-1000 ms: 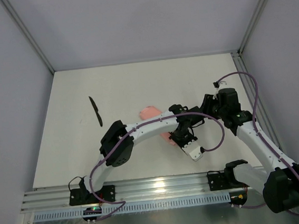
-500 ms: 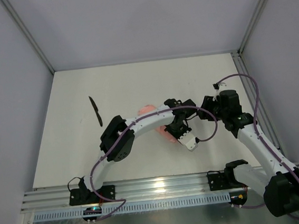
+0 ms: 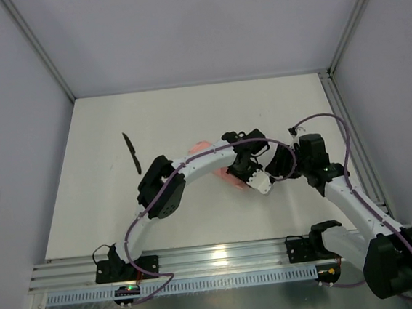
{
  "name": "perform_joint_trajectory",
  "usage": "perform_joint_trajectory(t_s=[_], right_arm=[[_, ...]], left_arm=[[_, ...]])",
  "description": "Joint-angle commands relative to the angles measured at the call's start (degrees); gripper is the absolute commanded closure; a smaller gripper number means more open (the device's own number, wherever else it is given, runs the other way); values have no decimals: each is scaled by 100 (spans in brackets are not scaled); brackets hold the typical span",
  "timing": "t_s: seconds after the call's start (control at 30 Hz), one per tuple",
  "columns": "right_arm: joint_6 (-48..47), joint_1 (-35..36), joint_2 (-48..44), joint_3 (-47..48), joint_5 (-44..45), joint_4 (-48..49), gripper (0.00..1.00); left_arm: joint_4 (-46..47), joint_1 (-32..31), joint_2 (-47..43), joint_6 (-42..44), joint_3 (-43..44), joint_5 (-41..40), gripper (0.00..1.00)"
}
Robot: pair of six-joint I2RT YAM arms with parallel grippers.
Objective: Fold the napkin into a case and place the utensils inside
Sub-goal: Insert the fork into the folded napkin.
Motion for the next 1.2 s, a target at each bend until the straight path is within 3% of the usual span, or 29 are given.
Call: perform_joint_trajectory(t_s=[0.0, 0.03, 0.17, 0.27, 0.47, 0.63, 0.77, 0.83, 0.97, 1.17], right_arm=[[326, 98, -44, -251, -498, 283, 48], [396, 98, -27, -348, -560, 379, 48], [510, 98, 88, -445, -727, 530, 48], [712, 98, 88, -542, -1017, 723, 48], [1020, 124, 105, -647, -1334, 794, 58], [1108, 247, 255, -674, -1422, 750, 59], [1275, 546, 220, -770, -1326, 750, 56], [1389, 564, 141, -893, -1238, 767, 55], [1416, 564, -61, -911, -983, 662, 53], [1888, 573, -44, -1227, -789, 1126, 56]], left_arm=[[410, 74, 3, -469, 146, -65, 70], [453, 74, -33, -548, 111, -65, 61], [489, 74, -296, -688, 57, 31, 49], [306, 74, -489, -820, 198, 137, 47], [-3, 83, -1086, -1400, 225, 356, 45], [23, 118, -1561, -2445, -65, 374, 45], [531, 521, -1966, -3911, -495, 445, 46], [1135, 1030, -2264, -4744, -1022, 532, 45], [1824, 1919, -2617, -5319, -1787, 867, 45], [2605, 2719, -2143, -5891, -1938, 690, 43]])
